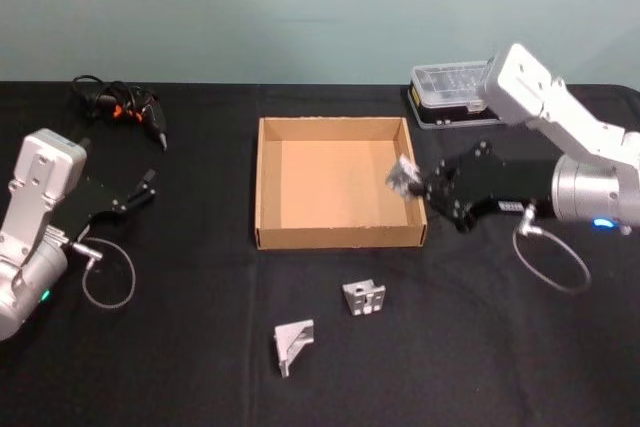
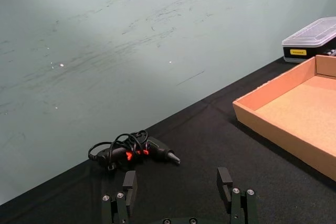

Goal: Use one hand to pick up the angle iron from the table and place it into the box.

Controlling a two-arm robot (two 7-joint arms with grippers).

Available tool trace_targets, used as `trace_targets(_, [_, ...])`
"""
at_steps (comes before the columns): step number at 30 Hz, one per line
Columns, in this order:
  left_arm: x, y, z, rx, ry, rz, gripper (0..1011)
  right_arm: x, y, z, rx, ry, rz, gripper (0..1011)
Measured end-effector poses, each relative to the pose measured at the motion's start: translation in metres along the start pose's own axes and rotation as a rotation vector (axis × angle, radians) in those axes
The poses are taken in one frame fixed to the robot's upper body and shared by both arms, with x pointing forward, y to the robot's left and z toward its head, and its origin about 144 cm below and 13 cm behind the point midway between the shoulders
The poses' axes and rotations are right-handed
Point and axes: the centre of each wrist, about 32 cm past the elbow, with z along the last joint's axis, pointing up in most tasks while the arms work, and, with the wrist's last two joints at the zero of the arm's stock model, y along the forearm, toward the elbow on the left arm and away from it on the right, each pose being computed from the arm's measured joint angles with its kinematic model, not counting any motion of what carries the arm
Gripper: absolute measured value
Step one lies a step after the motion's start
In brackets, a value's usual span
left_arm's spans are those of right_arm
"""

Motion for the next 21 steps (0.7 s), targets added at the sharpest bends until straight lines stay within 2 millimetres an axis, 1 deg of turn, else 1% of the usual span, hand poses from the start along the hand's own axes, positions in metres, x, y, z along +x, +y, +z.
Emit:
trace_targets(3, [0.000,0.000,0.000,0.000,0.000,0.000,1000,-0.001,0.012,-0.001,0.030,0.059,-0.092,67])
trace_targets(6, [0.000,0.000,0.000,0.000,0.000,0.000,1000,0.000,0.023,-0.002,0.034,0.105,-0.137,67])
trace_targets(7, [0.000,0.000,0.000,0.000,0.000,0.000,1000,0.000,0.030,-0.004,0.034,0.137,-0.161,67])
trace_targets(9, [0.000,0.000,0.000,0.000,0.000,0.000,1000,0.001,0.038,-0.005,0.035,0.165,-0.178,67])
trace_targets(12, [0.000,0.000,0.000,0.000,0.000,0.000,1000,0.003,0.057,-0.009,0.035,0.226,-0.203,67])
trace_targets(13, [0.000,0.000,0.000,0.000,0.000,0.000,1000,0.003,0.057,-0.009,0.035,0.226,-0.203,67])
trace_targets(18, [0.000,0.000,0.000,0.000,0.000,0.000,1000,0.005,0.083,-0.016,0.011,0.284,-0.213,67])
trace_targets(21, [0.000,0.000,0.000,0.000,0.000,0.000,1000,0.005,0.090,-0.019,-0.003,0.299,-0.216,67])
